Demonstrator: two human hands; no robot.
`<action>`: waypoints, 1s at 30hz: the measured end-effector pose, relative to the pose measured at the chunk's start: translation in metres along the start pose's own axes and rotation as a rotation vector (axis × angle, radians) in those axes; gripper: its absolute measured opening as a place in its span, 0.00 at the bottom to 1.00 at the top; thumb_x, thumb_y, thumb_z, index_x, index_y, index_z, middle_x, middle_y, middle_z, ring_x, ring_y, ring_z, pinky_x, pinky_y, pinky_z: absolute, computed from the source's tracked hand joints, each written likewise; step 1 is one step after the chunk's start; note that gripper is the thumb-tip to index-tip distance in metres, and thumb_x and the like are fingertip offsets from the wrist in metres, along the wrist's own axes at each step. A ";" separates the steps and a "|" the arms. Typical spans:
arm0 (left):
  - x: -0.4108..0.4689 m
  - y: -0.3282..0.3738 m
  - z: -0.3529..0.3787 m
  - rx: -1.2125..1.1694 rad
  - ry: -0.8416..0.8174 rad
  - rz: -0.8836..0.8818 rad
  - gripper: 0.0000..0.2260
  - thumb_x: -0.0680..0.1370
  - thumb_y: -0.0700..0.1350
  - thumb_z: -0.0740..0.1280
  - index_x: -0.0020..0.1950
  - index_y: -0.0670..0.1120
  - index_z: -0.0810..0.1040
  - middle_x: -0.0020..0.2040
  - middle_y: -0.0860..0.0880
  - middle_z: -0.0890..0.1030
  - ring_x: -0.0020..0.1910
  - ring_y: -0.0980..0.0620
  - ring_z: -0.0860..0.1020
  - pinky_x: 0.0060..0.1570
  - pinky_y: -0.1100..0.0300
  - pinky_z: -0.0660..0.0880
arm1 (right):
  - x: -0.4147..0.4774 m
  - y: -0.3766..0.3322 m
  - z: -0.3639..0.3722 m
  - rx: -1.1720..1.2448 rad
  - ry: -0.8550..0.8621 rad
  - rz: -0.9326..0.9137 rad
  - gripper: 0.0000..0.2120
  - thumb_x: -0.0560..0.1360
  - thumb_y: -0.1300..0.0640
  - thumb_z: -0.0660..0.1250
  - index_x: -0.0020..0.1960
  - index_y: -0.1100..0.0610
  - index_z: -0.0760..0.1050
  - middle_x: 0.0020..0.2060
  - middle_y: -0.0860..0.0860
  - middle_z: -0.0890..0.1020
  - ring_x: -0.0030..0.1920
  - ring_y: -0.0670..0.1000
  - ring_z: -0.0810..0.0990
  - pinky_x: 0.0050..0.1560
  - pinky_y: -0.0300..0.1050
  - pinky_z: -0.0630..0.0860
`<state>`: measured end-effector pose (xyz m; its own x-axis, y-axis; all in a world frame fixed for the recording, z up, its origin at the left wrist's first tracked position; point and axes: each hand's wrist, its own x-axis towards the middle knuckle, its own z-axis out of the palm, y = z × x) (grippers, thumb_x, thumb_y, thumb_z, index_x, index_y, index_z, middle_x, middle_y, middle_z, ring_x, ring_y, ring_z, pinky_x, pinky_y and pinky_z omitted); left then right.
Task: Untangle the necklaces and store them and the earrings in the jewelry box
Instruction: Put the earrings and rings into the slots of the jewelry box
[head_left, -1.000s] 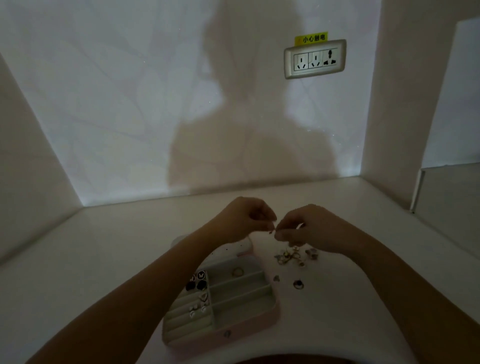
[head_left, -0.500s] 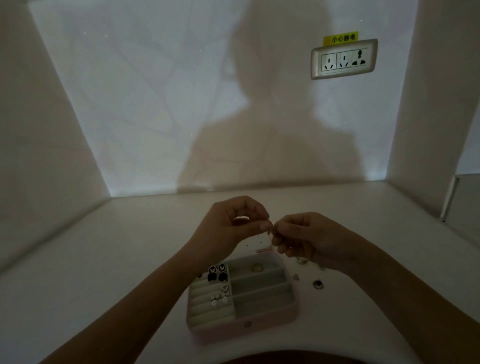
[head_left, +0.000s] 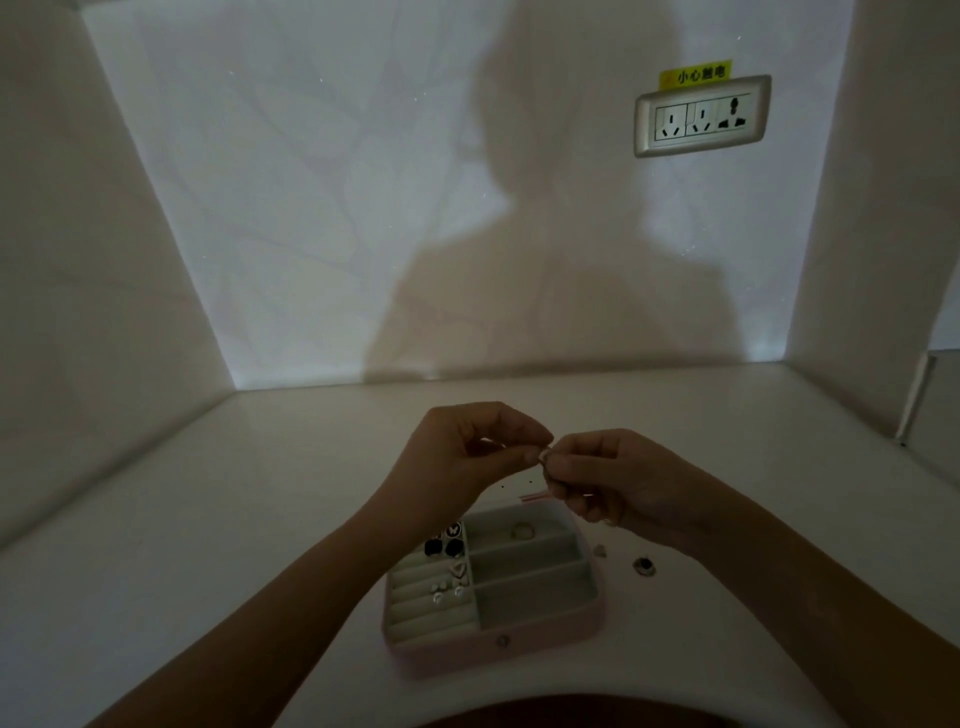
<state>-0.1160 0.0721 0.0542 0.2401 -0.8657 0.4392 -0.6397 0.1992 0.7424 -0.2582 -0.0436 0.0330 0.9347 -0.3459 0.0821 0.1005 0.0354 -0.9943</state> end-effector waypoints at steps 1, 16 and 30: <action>-0.001 0.000 -0.001 0.014 -0.010 -0.044 0.06 0.73 0.40 0.70 0.42 0.52 0.82 0.39 0.54 0.84 0.40 0.58 0.82 0.44 0.66 0.77 | -0.001 0.000 0.001 -0.095 0.021 -0.024 0.07 0.73 0.61 0.66 0.36 0.59 0.78 0.27 0.48 0.78 0.25 0.42 0.73 0.26 0.31 0.69; -0.030 -0.005 -0.017 0.001 -0.104 -0.304 0.04 0.72 0.39 0.71 0.45 0.48 0.83 0.37 0.48 0.85 0.36 0.54 0.83 0.39 0.65 0.78 | 0.003 0.022 0.017 -0.660 0.105 -0.296 0.02 0.71 0.57 0.72 0.41 0.51 0.80 0.31 0.44 0.81 0.29 0.41 0.77 0.33 0.33 0.74; -0.046 -0.025 -0.051 0.244 -0.339 -0.654 0.05 0.72 0.41 0.72 0.42 0.52 0.85 0.37 0.54 0.82 0.24 0.62 0.69 0.28 0.69 0.69 | 0.021 0.047 -0.007 -1.241 0.248 -0.317 0.07 0.78 0.51 0.63 0.48 0.53 0.78 0.41 0.44 0.75 0.40 0.42 0.74 0.41 0.28 0.67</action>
<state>-0.0741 0.1301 0.0410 0.4127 -0.8734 -0.2584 -0.5966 -0.4736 0.6479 -0.2366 -0.0558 -0.0123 0.8278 -0.3466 0.4412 -0.2008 -0.9173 -0.3439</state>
